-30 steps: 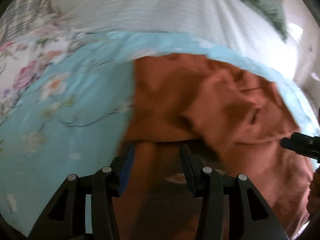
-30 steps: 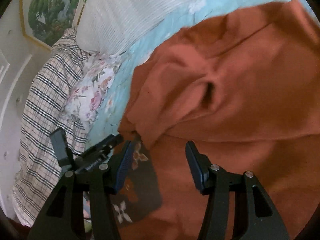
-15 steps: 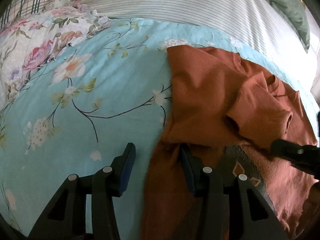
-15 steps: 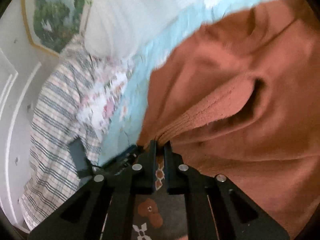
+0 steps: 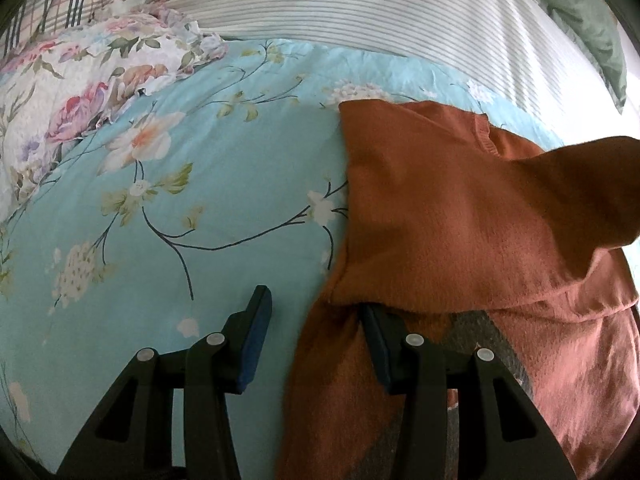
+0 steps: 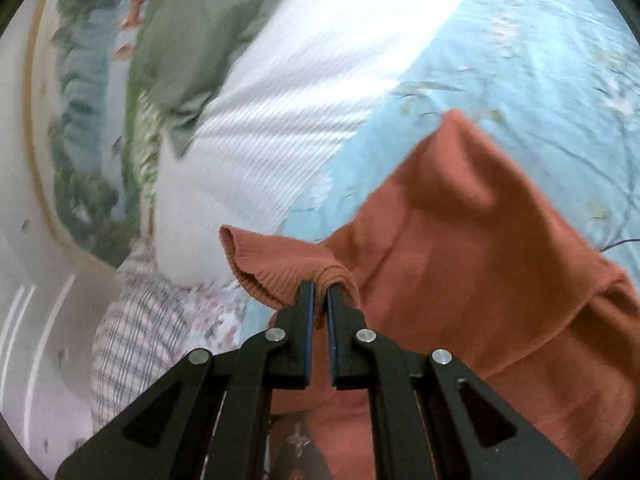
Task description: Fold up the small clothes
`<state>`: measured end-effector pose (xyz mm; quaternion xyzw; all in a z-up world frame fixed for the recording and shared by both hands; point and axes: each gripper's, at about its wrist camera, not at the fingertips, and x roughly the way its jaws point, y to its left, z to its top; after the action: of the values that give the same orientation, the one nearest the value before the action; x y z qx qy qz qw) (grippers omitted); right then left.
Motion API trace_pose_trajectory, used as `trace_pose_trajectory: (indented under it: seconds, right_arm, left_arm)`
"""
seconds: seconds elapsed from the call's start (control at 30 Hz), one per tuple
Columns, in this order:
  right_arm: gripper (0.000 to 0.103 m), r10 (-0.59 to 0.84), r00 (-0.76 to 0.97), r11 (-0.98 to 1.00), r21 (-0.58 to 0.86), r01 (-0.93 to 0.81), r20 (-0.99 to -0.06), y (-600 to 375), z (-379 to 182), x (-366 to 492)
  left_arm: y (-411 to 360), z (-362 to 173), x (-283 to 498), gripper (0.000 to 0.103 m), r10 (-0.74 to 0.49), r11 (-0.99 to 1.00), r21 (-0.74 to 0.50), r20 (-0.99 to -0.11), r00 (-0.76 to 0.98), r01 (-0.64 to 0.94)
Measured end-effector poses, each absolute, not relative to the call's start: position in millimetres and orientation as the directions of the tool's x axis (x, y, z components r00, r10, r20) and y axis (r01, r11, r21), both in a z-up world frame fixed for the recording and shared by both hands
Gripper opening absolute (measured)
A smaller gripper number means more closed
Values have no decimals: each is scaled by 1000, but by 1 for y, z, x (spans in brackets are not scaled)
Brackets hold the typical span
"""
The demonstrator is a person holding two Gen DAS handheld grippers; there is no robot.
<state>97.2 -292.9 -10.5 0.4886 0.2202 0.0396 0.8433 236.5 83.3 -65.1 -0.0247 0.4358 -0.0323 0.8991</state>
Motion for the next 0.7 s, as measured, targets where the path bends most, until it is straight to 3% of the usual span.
trace_pose_trajectory:
  seconds: [0.17, 0.27, 0.4, 0.43, 0.47, 0.53, 0.7]
  right_arm:
    - [7, 213, 901, 492, 839, 235, -377, -308, -31, 89]
    - [10, 192, 864, 488, 809, 327, -465, -319, -41, 90]
    - [13, 140, 845, 558, 747, 363, -516, -323, -41, 84]
    - [25, 135, 842, 580, 731, 360, -523, -324, -41, 82]
    - [44, 127, 836, 606, 708, 361, -535, -324, -39, 82]
    - [59, 100, 828, 672, 651, 352, -551, -320, -32, 86]
    - [61, 107, 769, 871, 432, 233, -631, -295, -18, 103]
  left_arm:
    - [85, -67, 238, 46, -81, 997, -74, -783, 617, 36]
    - [87, -67, 238, 48, -87, 996, -84, -783, 616, 34]
    - [87, -68, 238, 48, -89, 996, -87, -784, 615, 33]
    - [87, -68, 238, 48, -90, 996, -88, -783, 615, 34]
    - [87, -68, 238, 48, -91, 995, -90, -783, 615, 33]
    - [88, -69, 239, 48, -96, 995, -97, -783, 614, 32]
    - [89, -69, 239, 48, -102, 994, -107, -783, 614, 29]
